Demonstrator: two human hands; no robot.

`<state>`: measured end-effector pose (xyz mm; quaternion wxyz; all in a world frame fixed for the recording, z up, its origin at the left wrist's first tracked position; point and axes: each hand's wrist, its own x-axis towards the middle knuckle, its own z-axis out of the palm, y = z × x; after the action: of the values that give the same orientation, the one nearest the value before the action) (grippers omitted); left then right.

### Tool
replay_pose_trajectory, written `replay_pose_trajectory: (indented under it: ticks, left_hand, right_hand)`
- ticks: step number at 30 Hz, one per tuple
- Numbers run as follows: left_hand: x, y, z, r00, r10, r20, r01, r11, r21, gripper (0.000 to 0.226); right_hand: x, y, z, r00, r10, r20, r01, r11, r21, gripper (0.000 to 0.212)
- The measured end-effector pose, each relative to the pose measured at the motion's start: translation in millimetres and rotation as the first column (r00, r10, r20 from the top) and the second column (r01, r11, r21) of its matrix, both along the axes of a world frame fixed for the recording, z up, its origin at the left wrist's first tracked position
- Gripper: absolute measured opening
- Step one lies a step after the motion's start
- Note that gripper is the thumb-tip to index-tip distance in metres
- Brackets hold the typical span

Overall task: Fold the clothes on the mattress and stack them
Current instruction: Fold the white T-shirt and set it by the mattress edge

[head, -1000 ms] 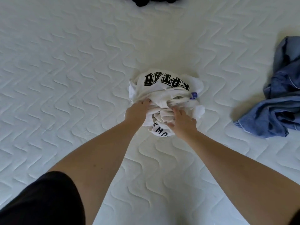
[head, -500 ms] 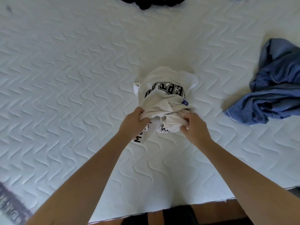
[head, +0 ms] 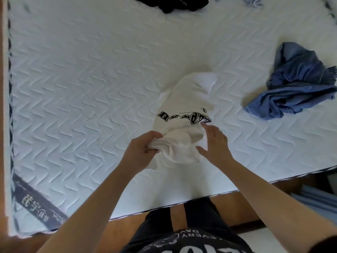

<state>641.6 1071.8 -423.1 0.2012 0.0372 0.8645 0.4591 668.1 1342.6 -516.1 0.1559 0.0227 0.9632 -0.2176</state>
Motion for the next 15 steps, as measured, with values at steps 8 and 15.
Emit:
replay_pose_trajectory:
  ticks: [8,15]
  left_hand:
    - [51,-50,51,0.990,0.139,0.004,-0.137,0.974,0.178,0.027]
    - [80,-90,75,0.961,0.263,0.087,-0.277,0.901,0.335,0.021]
  right_hand:
    - [27,-70,-12,0.946,0.141,0.292,-0.163,0.985,0.053,0.070]
    - [58,-128,-1,0.873,-0.084,0.480,0.085,0.996,0.020,0.105]
